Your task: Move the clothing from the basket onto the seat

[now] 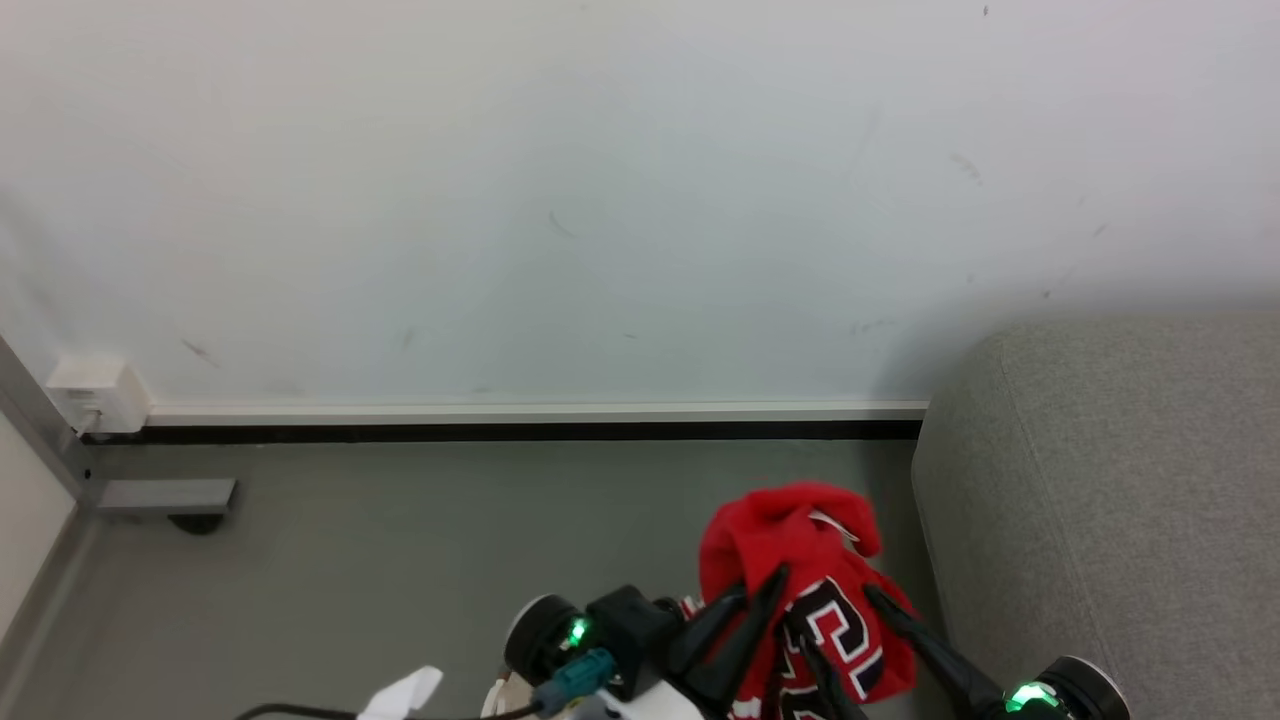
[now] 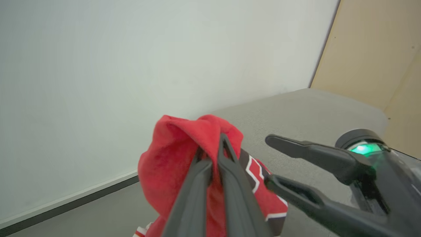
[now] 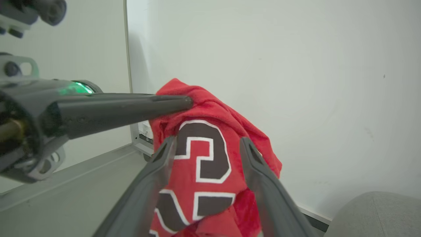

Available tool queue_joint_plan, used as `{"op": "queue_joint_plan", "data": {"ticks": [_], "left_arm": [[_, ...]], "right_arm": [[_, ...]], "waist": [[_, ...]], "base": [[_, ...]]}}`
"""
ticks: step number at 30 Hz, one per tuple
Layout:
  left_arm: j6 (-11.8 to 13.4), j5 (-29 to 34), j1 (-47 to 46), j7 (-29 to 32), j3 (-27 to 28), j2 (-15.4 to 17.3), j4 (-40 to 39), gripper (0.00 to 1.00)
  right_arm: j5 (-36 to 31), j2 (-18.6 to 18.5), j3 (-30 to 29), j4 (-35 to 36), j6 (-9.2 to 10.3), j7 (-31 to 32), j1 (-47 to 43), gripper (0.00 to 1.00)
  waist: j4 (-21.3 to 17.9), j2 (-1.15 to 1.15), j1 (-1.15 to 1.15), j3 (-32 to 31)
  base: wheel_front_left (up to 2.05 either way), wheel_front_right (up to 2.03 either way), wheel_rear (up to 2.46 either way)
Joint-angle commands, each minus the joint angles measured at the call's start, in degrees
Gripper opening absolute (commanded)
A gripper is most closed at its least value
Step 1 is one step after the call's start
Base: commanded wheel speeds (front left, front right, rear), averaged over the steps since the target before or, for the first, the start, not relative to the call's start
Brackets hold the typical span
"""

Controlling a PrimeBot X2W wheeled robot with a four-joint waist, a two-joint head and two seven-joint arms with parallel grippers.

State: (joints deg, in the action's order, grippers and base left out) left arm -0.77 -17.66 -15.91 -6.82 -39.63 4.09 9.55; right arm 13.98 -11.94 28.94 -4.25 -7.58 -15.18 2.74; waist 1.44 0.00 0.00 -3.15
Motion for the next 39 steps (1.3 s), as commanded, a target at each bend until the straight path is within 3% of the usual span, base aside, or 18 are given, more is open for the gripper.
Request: {"op": "queue_joint_plan", "data": {"ticks": [1, 13, 14, 15, 16, 17, 21, 22, 23, 24, 25, 26, 32, 39], "left_arm": [[-0.19, -0.08, -0.50, 0.06, -0.21, -0.13, 0.10, 0.00], [-2.49, -3.65, -1.58, 1.29, -8.25, -1.09, -2.52, 0.00], [-2.65, -4.10, -1.41, 1.31, -8.40, -1.07, -2.77, 0.00], [-2.65, -4.37, -1.43, 1.43, -8.64, -1.07, -2.95, 0.00], [-2.61, -4.65, -1.44, 1.40, -8.85, -1.08, -3.02, 0.00], [-2.51, -4.74, -1.41, 1.40, -8.91, -1.09, -2.97, 0.00], [-2.20, -5.00, -1.50, 1.04, -8.82, -1.06, -2.14, 0.00], [-1.91, -5.13, -1.43, 0.55, -8.55, -1.06, -1.98, 0.11], [-1.88, -5.53, -1.18, 0.12, -8.31, -1.05, -1.73, 0.38], [-1.82, -5.63, -1.13, -0.24, -8.16, -1.02, -1.37, 0.55], [-1.60, -5.68, -1.02, -0.47, -7.93, -0.86, -0.86, 0.95], [-1.53, -6.00, -0.78, -0.95, -7.74, -0.81, -0.38, 1.00], [-0.78, -6.25, -0.43, -4.00, -6.65, -0.53, 2.90, 1.00], [0.03, -5.17, -0.85, -7.12, -5.89, -0.45, 6.91, 1.00]], "right_arm": [[0.28, -0.34, -0.01, -0.10, 0.16, 0.05, 0.73, 1.00], [-2.03, -1.87, 1.14, -6.03, 0.16, 0.69, 1.00, 1.00], [-1.64, -1.82, 1.16, -6.35, 0.16, 0.74, 1.12, 0.87], [-1.50, -1.88, 1.21, -6.72, 0.16, 0.91, 1.29, 0.47], [-1.29, -1.91, 1.42, -6.99, 0.16, 0.89, 1.48, 0.19], [-1.14, -1.89, 1.51, -7.16, 0.16, 0.87, 1.71, 0.00], [0.04, -1.83, 1.27, -7.19, 0.16, 0.61, 1.95, 0.00], [0.38, -1.77, 1.06, -7.13, 0.16, 0.54, 1.85, 0.00], [0.48, -1.73, 0.55, -7.01, 0.16, 0.47, 1.73, 0.00], [0.71, -1.69, 0.09, -6.87, 0.16, 0.38, 1.56, 0.00], [0.96, -1.73, -0.27, -6.75, 0.16, 0.41, 1.38, 0.00], [1.10, -1.78, -0.80, -6.55, 0.16, 0.36, 1.26, 0.00], [1.71, -2.27, -4.21, -5.04, 0.16, 0.08, 0.67, 0.00], [0.92, -3.51, -9.64, -2.87, 0.16, -0.05, -0.06, 0.00]], "waist": [[-0.09, 0.00, 0.00, 0.00], [-0.79, 0.00, 0.00, -0.07], [-0.80, 0.00, 0.00, -0.07], [-0.79, 0.00, 0.00, -0.09], [-0.79, 0.00, 0.00, -0.11], [-0.81, 0.00, 0.00, -0.11], [-0.95, 0.00, 0.00, -0.07], [-0.98, 0.00, 0.00, -0.06], [-1.01, 0.00, 0.00, -0.05], [-1.05, 0.00, 0.00, -0.05], [-1.13, 0.00, 0.00, -0.02], [-1.31, 0.00, 0.00, 0.02], [-3.84, 0.00, 0.00, 0.61], [-10.86, 0.00, 0.00, 2.06]], "base": [[0.00, 0.00, 0.00], [0.00, 0.00, 0.00], [0.00, 0.00, 0.00], [0.00, 0.00, 0.00], [0.00, 0.00, 0.00], [0.00, 0.00, 0.00], [0.00, 0.00, 0.00], [0.00, 0.00, 0.00], [0.00, 0.00, 0.00], [0.00, 0.00, 0.00], [0.00, 0.00, 0.00], [0.00, 0.00, 0.00], [0.00, 0.00, 0.00], [0.00, 0.00, 0.00]]}}
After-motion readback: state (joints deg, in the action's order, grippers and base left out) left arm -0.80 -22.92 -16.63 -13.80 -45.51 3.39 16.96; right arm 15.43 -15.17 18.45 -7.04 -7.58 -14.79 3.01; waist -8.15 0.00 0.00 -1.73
